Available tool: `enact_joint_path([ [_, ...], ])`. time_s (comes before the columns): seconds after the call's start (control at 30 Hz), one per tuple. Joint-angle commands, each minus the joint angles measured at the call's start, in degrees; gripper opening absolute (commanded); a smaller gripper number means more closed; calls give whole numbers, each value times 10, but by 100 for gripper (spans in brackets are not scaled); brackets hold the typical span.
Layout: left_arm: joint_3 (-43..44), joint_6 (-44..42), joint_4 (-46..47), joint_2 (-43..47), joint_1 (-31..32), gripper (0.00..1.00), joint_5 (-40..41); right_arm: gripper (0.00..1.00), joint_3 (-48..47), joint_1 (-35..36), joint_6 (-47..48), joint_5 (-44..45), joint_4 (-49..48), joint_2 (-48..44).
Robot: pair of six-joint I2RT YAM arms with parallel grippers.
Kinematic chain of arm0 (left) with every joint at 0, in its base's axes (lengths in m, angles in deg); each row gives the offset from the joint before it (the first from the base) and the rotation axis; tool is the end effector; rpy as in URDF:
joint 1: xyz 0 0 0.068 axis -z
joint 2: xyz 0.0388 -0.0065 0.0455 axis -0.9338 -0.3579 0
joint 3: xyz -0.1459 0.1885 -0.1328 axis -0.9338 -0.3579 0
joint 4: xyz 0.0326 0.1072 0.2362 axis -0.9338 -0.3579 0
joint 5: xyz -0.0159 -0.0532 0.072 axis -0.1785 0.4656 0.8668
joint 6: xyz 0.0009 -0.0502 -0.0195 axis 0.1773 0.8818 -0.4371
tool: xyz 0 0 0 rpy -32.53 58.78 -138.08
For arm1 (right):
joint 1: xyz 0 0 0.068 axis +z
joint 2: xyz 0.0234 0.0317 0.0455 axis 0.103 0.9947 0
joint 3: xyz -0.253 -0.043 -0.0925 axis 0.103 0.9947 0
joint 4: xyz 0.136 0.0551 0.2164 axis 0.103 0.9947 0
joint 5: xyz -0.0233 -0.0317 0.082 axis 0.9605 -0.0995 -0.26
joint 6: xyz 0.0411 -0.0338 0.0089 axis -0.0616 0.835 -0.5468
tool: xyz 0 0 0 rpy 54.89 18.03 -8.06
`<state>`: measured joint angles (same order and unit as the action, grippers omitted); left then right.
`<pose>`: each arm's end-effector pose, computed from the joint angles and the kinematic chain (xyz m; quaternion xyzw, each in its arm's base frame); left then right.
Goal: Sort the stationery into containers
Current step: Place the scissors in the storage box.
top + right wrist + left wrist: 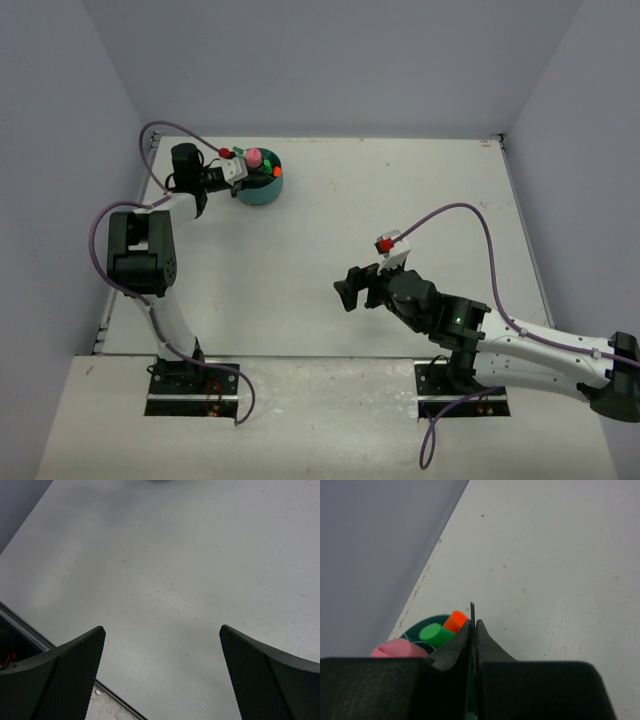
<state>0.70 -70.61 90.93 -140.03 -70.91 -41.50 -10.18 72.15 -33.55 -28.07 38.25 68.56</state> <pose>0.4130 -0.0199 0.2131 0.5212 0.5310 -0.2808 0.6063 0.0932 0.1708 0.2739 -0.1239 0.8054 0.2748 0.5103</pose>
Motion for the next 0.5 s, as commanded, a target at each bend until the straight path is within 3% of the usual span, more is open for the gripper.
enact_joint_path([
  [0.0, 7, -11, -12, -3, -8, 10, 5, 99, -9, -1, 5, -4, -27, 4],
  [0.1, 5, -9, -11, 2, -8, 17, 8, 99, -8, -1, 9, -11, -32, 4],
  [0.17, 8, 19, 8, 9, -8, 33, 6, 99, -8, -1, 9, -12, -32, 4],
  [0.37, 22, 29, -2, 42, -8, 32, -8, 99, -9, -1, 9, -15, -33, 5],
  [0.47, 23, 82, 36, 94, -8, 33, -11, 99, -9, -1, 9, -17, -34, 9],
])
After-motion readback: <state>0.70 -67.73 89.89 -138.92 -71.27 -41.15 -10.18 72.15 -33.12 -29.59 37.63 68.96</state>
